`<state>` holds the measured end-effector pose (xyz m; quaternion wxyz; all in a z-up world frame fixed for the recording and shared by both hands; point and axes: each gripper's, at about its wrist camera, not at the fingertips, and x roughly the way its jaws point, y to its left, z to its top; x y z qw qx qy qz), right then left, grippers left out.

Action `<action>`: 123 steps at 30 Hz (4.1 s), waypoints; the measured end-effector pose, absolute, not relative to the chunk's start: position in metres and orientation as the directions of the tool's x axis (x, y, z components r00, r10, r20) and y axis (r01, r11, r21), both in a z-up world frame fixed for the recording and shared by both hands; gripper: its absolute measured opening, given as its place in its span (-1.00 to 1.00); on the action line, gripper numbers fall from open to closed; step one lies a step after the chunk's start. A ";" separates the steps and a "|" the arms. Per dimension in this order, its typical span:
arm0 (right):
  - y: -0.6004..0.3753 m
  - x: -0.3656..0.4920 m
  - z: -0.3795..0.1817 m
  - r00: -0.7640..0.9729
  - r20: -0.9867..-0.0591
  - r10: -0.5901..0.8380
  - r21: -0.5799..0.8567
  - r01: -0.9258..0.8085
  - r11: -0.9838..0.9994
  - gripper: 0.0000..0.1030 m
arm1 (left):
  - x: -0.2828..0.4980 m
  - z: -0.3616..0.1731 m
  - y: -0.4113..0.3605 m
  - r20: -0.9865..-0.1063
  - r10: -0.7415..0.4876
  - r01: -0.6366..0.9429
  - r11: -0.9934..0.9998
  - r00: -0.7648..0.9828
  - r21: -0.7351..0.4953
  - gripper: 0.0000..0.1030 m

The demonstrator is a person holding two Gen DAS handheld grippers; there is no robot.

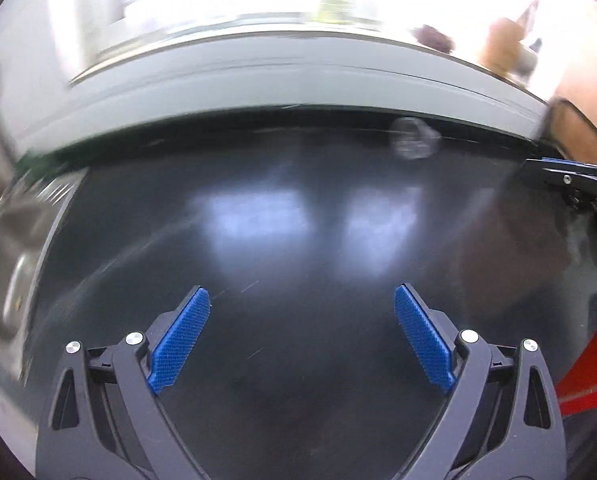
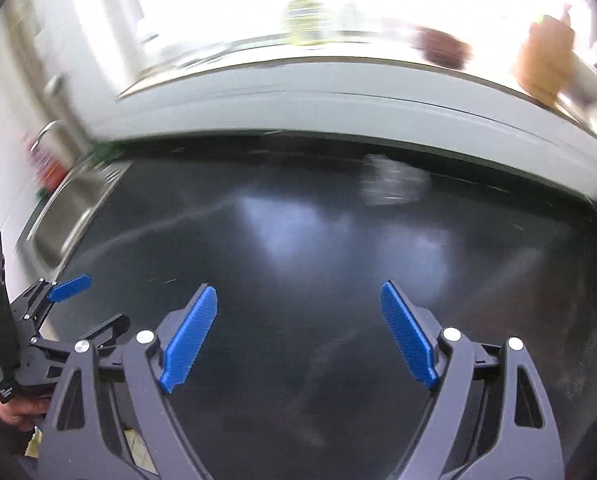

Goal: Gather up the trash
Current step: 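Swing both tools back over the counter toward the clear plastic cup, then grasp the clear plastic cup with the right tool, then carry the clear plastic cup to the floor bin and open the right tool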

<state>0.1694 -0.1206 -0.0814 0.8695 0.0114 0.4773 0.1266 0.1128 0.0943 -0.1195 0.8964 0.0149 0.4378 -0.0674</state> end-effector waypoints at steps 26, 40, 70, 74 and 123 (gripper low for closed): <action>-0.217 0.394 -0.177 0.299 -0.851 0.431 0.388 -0.195 0.901 0.43 | 0.313 -0.188 -0.076 -0.812 -0.251 0.445 0.896 0.527 0.012 0.49; -0.219 0.425 -0.218 0.193 -0.763 0.617 0.592 -0.177 0.786 -0.29 | 0.361 -0.212 -0.089 -0.822 -0.320 0.521 0.853 0.470 -0.034 -0.56; -0.062 0.255 -0.089 0.120 -0.752 0.647 0.469 -0.592 0.655 -0.98 | 0.159 -0.097 0.032 -0.704 -0.245 0.391 0.919 0.666 0.051 -0.95; 0.011 0.206 -0.090 0.019 -0.752 0.659 0.484 -0.663 0.571 -0.98 | 0.094 -0.099 0.076 -0.715 -0.158 0.273 0.961 0.681 0.047 -0.95; 0.392 -0.055 -0.211 -0.249 -0.908 0.338 0.359 -0.877 0.320 -0.98 | -0.196 -0.327 0.422 -0.925 0.057 -0.433 0.893 0.377 -0.121 0.68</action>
